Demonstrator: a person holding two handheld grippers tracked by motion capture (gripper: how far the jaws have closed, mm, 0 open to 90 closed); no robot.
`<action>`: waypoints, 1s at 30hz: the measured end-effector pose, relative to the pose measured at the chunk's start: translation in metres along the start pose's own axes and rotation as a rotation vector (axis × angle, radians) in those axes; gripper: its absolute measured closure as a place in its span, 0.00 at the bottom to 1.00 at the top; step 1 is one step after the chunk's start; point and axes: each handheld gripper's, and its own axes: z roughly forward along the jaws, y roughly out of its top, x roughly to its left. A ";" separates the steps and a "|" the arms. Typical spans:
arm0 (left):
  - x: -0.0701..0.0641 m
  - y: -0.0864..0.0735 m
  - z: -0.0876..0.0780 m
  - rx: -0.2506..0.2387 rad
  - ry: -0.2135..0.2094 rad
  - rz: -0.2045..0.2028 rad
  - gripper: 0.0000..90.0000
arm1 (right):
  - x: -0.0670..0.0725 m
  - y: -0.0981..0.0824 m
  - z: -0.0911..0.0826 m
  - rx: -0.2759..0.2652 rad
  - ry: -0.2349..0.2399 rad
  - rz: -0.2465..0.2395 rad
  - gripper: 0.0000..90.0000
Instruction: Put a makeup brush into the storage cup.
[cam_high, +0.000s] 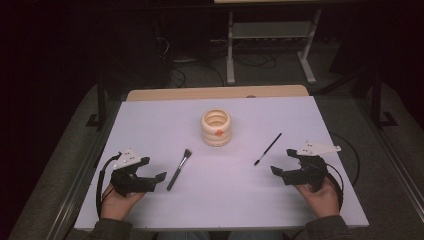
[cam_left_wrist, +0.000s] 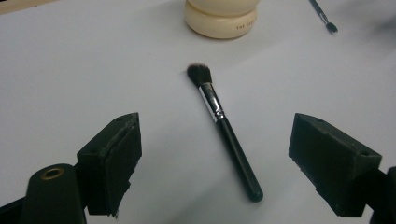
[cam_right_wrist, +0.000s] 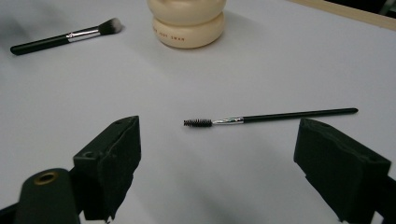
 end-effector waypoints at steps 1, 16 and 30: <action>0.000 0.000 0.000 0.002 -0.001 0.004 0.19 | 0.000 0.000 0.000 0.003 0.001 0.001 0.16; -0.003 0.004 -0.005 -0.005 -0.006 0.004 0.19 | 0.006 0.000 -0.002 0.003 -0.007 -0.012 0.16; -0.003 0.009 0.000 0.035 -0.005 0.025 0.23 | 0.007 0.001 -0.001 0.008 -0.003 -0.021 0.16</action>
